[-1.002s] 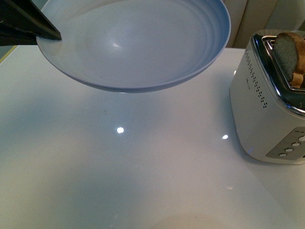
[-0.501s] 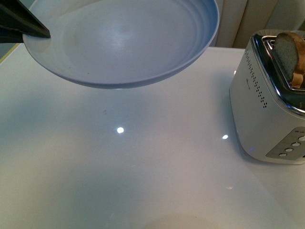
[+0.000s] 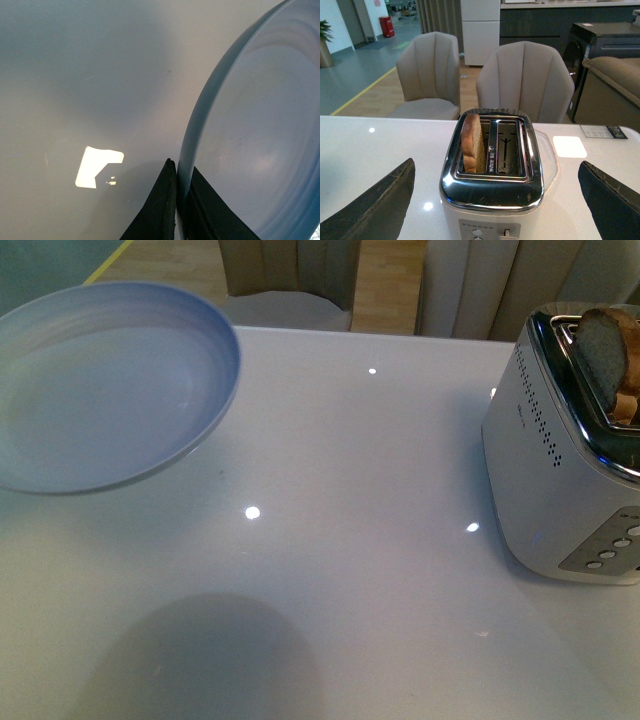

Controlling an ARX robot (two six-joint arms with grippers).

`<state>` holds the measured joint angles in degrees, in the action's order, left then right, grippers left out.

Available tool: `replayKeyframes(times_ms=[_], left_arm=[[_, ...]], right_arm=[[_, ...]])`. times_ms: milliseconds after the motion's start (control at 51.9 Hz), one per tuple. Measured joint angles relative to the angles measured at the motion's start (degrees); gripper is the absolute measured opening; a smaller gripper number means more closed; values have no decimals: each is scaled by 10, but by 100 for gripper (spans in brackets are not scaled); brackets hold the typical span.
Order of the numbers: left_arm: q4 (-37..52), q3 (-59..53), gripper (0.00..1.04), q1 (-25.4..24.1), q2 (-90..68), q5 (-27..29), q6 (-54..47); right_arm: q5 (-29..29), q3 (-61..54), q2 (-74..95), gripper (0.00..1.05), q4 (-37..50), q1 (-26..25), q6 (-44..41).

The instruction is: Left arm holds plate, right arm toasts bread

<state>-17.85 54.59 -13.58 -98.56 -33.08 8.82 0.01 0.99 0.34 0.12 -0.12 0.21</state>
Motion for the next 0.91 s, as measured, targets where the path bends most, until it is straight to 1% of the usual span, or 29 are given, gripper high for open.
replayKeyframes(times_ms=[58,173,328,482,617,906], left_arm=[[5,0,3,-30,-24,-2,-32],[22,0,3,-67,-74,-6,-86],[49,8,3,-96,-159,-13,-151],[80,26,3,-98,-223,-17,-167],[108,64,3,-89,-274,-28,-166],[122,116,3,-63,-350,-23,-167]], right_arm=[[0,0,0,96,0,0,0],[0,0,0,96,0,0,0],[0,0,0,96,0,0,0],[0,0,0,96,0,0,0],[0,0,0,96,0,0,0],[0,0,0,96,0,0,0]])
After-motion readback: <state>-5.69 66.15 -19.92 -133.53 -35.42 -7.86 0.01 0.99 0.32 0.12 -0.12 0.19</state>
